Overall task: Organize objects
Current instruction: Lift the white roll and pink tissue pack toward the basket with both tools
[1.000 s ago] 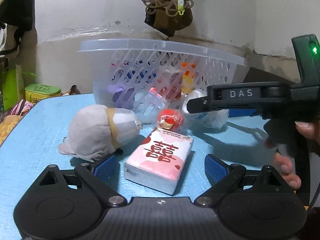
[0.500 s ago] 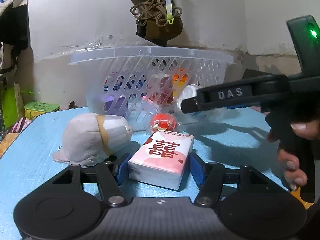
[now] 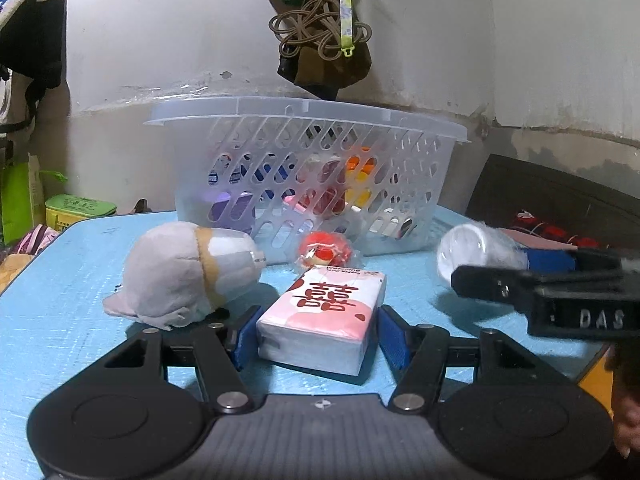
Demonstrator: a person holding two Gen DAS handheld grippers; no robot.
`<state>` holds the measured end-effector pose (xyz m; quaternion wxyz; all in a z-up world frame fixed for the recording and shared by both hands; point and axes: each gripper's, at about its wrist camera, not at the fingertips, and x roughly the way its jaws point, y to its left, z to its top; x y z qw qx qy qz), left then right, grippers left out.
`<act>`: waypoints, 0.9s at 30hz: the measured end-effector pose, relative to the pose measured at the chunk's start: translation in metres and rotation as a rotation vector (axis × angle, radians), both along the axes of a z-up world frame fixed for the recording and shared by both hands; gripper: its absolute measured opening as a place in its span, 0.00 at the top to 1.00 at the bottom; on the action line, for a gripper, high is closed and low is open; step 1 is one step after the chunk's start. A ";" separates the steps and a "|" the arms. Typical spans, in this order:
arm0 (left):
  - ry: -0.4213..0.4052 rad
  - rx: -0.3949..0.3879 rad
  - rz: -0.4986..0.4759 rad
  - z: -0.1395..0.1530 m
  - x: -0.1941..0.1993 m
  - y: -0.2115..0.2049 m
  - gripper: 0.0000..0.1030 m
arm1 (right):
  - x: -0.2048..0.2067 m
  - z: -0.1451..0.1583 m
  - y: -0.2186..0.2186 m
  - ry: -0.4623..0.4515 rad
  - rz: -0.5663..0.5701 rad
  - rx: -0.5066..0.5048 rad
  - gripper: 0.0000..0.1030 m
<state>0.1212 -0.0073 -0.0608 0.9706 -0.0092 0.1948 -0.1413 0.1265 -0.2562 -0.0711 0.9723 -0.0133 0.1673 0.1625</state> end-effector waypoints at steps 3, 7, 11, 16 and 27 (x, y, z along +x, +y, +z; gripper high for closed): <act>-0.001 -0.001 0.011 -0.001 -0.001 -0.004 0.37 | -0.002 -0.002 -0.001 -0.011 0.005 0.001 0.23; -0.013 -0.017 0.022 -0.001 -0.008 -0.007 0.37 | -0.005 -0.003 -0.002 -0.020 0.008 -0.003 0.23; -0.024 -0.026 0.033 0.001 -0.014 -0.006 0.38 | -0.007 -0.005 -0.006 -0.028 0.006 0.011 0.23; -0.023 -0.030 0.054 0.002 -0.020 -0.002 0.38 | -0.010 -0.006 -0.006 -0.043 0.007 0.005 0.23; -0.035 -0.041 0.061 0.007 -0.027 0.004 0.39 | -0.018 0.002 -0.008 -0.058 0.009 0.008 0.23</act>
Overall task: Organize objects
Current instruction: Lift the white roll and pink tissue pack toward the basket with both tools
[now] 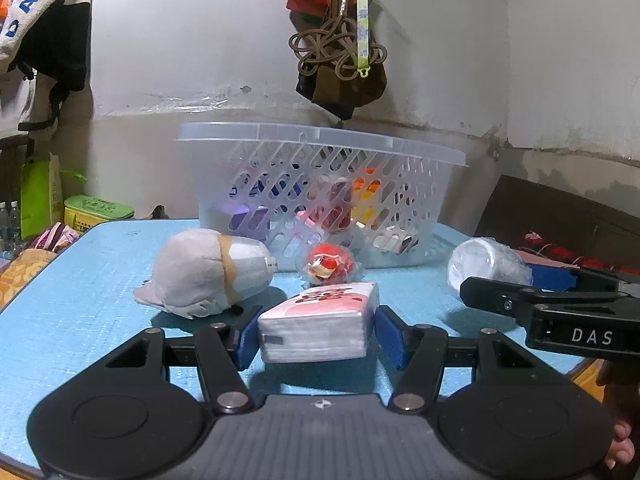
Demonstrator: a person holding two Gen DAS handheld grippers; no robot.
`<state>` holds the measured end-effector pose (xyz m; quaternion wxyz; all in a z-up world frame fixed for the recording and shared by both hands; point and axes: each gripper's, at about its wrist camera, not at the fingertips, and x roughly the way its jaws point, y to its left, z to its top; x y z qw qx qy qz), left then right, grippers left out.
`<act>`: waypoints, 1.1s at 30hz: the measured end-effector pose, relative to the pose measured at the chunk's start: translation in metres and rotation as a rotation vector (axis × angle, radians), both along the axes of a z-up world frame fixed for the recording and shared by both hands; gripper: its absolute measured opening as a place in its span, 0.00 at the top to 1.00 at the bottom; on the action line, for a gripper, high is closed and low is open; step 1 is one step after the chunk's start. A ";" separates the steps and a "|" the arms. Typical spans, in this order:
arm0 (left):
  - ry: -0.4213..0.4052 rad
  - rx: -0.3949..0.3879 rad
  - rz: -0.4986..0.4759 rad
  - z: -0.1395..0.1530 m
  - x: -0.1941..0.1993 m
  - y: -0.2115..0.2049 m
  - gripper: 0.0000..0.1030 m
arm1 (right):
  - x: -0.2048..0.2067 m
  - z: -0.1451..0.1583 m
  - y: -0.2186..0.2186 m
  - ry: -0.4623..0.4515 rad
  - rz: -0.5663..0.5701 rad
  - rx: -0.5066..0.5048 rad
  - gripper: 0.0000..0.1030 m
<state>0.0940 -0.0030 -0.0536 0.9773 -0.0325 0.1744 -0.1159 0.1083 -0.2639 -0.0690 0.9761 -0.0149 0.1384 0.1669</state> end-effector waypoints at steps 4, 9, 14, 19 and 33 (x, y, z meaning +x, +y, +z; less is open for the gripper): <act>0.004 -0.012 0.006 0.001 -0.004 0.004 0.39 | -0.003 0.002 0.004 0.001 0.012 -0.009 0.23; 0.022 0.027 -0.011 -0.008 -0.006 -0.003 0.39 | -0.009 0.004 0.007 0.002 0.017 -0.020 0.23; 0.021 0.017 -0.017 -0.012 -0.007 -0.005 0.37 | -0.014 0.006 0.006 0.001 0.010 -0.026 0.23; 0.006 -0.011 -0.017 -0.010 -0.009 -0.004 0.42 | -0.016 0.008 0.004 0.002 0.004 -0.023 0.23; -0.169 0.009 -0.033 0.067 -0.010 0.013 0.42 | -0.007 0.071 -0.017 -0.132 -0.015 -0.014 0.23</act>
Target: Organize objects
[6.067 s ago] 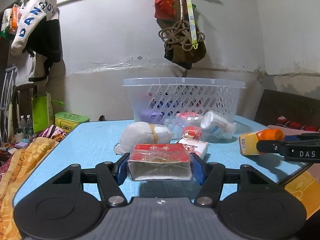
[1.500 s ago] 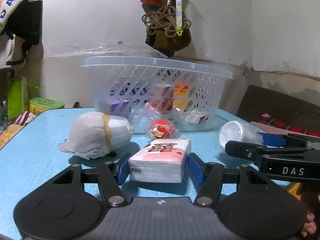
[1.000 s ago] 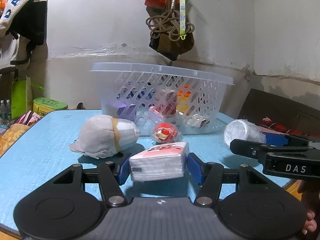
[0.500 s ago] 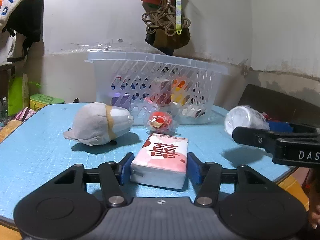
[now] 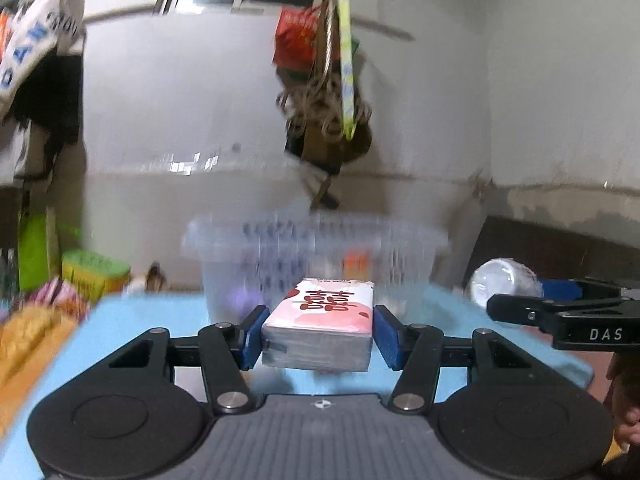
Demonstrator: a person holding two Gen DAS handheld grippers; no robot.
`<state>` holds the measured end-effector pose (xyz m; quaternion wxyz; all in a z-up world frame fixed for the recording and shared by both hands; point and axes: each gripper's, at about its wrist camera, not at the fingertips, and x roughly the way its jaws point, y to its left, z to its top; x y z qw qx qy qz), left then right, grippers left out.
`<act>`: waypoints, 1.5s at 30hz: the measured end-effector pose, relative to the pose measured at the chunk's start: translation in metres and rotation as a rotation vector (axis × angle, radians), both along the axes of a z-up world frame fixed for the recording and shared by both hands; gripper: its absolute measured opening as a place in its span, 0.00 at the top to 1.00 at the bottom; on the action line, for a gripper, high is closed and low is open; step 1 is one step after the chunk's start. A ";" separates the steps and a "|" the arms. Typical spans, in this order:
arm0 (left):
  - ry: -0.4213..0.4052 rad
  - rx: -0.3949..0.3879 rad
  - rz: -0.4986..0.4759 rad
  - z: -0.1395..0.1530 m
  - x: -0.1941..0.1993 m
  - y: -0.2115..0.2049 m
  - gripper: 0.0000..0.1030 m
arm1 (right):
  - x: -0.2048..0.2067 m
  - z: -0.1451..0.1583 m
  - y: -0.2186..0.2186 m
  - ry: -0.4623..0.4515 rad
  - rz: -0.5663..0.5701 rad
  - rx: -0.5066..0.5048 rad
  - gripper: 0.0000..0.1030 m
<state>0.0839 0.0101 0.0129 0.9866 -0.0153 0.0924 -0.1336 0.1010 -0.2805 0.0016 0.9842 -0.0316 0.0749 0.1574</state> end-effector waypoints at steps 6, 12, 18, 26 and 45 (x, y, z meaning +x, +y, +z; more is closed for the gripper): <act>-0.006 0.040 -0.020 0.072 0.065 -0.013 0.42 | 0.079 0.061 0.035 -0.029 -0.006 -0.157 0.23; 0.135 -0.027 -0.025 0.078 0.149 -0.010 0.42 | 0.157 0.060 0.041 0.095 -0.005 -0.163 0.22; 0.130 -0.008 0.064 0.064 0.154 -0.004 0.11 | 0.144 0.060 0.029 0.056 -0.005 -0.105 0.00; 0.085 -0.038 0.091 0.033 0.063 0.030 0.06 | 0.069 0.005 0.032 0.146 0.104 0.001 0.00; 0.346 0.022 0.063 -0.049 0.093 0.041 0.13 | 0.091 -0.053 0.084 0.393 0.124 -0.051 0.00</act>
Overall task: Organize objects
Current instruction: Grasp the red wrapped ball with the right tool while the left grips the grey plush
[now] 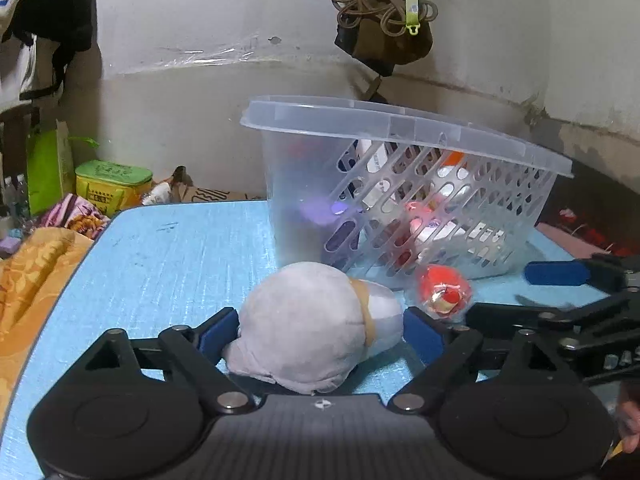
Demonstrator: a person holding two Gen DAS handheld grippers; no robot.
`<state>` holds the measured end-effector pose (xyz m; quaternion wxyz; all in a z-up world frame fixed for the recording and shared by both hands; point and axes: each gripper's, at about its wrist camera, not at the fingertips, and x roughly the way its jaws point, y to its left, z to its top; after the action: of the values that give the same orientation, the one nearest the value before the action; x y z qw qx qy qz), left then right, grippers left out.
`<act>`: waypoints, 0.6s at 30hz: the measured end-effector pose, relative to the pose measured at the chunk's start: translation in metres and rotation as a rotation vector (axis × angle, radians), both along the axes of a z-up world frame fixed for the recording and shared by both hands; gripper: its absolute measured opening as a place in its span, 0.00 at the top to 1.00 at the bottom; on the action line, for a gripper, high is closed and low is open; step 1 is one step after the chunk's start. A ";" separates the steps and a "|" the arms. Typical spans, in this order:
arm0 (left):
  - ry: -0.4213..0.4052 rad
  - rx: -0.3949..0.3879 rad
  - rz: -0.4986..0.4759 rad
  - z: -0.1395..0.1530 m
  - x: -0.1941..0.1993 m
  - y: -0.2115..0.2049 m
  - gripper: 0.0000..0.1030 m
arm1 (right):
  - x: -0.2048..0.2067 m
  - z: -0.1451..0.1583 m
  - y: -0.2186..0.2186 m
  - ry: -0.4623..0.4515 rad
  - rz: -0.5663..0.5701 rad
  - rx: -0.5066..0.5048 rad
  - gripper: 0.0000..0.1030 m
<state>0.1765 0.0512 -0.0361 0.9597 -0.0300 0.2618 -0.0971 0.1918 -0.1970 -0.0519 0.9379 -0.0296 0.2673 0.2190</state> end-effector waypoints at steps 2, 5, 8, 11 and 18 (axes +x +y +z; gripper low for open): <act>-0.002 -0.009 0.024 0.000 -0.001 0.003 0.14 | 0.005 0.000 0.001 0.020 -0.009 0.030 0.02; -0.001 -0.028 0.046 0.000 -0.003 0.011 0.14 | 0.009 -0.003 0.002 0.033 -0.015 0.054 0.06; 0.001 -0.026 0.060 0.000 -0.001 0.015 0.14 | 0.015 -0.006 0.006 0.058 -0.007 0.031 0.18; 0.004 -0.052 0.067 -0.001 0.000 0.019 0.13 | 0.017 -0.008 0.010 0.069 -0.020 0.000 0.22; -0.006 -0.011 0.055 -0.002 -0.001 0.014 0.13 | 0.008 -0.010 0.012 0.041 -0.013 -0.043 0.48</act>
<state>0.1750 0.0649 -0.0381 0.9626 -0.0421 0.2576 -0.0722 0.2002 -0.1848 -0.0622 0.9328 -0.0436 0.2915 0.2074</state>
